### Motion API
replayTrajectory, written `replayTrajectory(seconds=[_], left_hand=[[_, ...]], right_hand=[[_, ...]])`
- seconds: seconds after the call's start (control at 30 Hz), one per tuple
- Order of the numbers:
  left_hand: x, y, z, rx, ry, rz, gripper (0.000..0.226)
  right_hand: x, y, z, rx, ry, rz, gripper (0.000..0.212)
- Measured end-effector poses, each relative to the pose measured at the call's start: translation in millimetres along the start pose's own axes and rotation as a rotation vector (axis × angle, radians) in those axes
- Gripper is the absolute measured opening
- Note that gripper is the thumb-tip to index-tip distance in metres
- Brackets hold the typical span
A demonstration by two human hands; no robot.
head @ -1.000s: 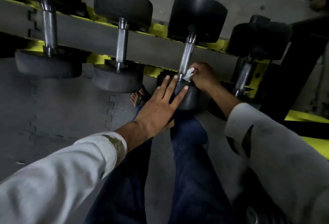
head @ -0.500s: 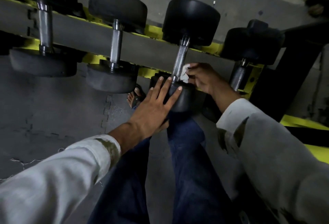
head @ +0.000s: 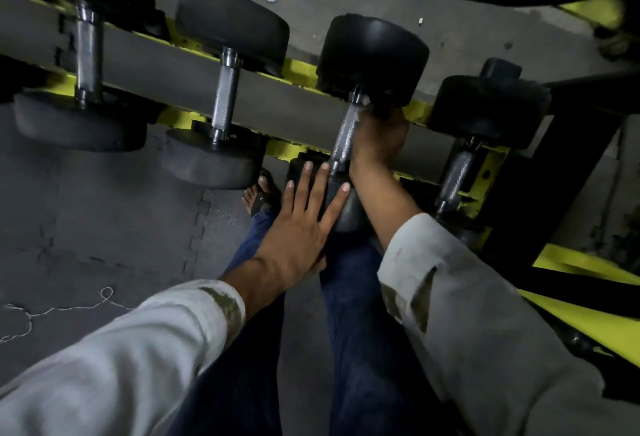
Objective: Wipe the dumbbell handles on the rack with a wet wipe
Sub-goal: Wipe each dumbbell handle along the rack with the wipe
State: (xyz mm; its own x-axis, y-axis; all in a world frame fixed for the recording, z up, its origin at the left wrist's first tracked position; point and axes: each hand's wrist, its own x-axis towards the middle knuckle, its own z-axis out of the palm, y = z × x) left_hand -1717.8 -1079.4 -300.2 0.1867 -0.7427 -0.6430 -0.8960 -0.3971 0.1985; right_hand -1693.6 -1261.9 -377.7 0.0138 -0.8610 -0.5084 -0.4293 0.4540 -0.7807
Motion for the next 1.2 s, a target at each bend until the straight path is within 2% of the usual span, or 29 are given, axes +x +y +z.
replayTrajectory(seconds=[0.1, 0.2, 0.37, 0.53, 0.63, 0.8, 0.87, 0.93, 0.97, 1.03, 1.1, 1.17, 1.2], left_hand=[[0, 1, -1, 0.006, -0.019, 0.002, 0.128], [2, 0, 1, 0.004, -0.014, -0.001, 0.129], [2, 1, 5, 0.004, 0.005, 0.007, 0.133], [2, -2, 6, 0.002, 0.003, 0.013, 0.135], [1, -2, 5, 0.014, 0.014, 0.020, 0.134], [1, -4, 5, 0.002, 0.009, 0.016, 0.136], [1, -5, 5, 0.000, 0.008, 0.014, 0.136], [1, -4, 5, -0.003, 0.005, 0.011, 0.135], [2, -4, 5, -0.001, 0.008, 0.009, 0.135], [1, -4, 3, -0.010, 0.001, 0.009, 0.134], [-1, -4, 0, -0.037, -0.005, 0.013, 0.132], [-3, -5, -3, -0.044, 0.003, 0.016, 0.131], [-3, -6, -3, -0.042, 0.007, 0.017, 0.130]], right_hand=[[-18, 11, -6, -0.340, -0.056, -0.375, 0.025], [-17, 18, -24, -0.575, -0.140, -0.640, 0.033], [-6, 22, -44, -0.893, -0.309, -0.976, 0.058], [14, 1, -43, -1.178, -0.530, -1.226, 0.057], [15, -9, -34, -1.366, -0.643, -1.215, 0.044], [0, -30, -17, -1.724, -1.134, -1.256, 0.018], [2, -45, -5, -1.893, -1.069, -1.339, 0.018], [6, -51, 6, -1.986, -0.935, -1.293, 0.022], [5, -48, 9, -2.024, -0.926, -1.271, 0.024], [-3, -37, 13, -2.038, -0.990, -1.261, 0.027], [-3, -31, 13, -2.003, -1.089, -1.137, 0.029], [7, -40, 16, -1.908, -1.107, -0.945, 0.033], [12, -44, 15, -1.848, -1.131, -0.916, 0.036]])
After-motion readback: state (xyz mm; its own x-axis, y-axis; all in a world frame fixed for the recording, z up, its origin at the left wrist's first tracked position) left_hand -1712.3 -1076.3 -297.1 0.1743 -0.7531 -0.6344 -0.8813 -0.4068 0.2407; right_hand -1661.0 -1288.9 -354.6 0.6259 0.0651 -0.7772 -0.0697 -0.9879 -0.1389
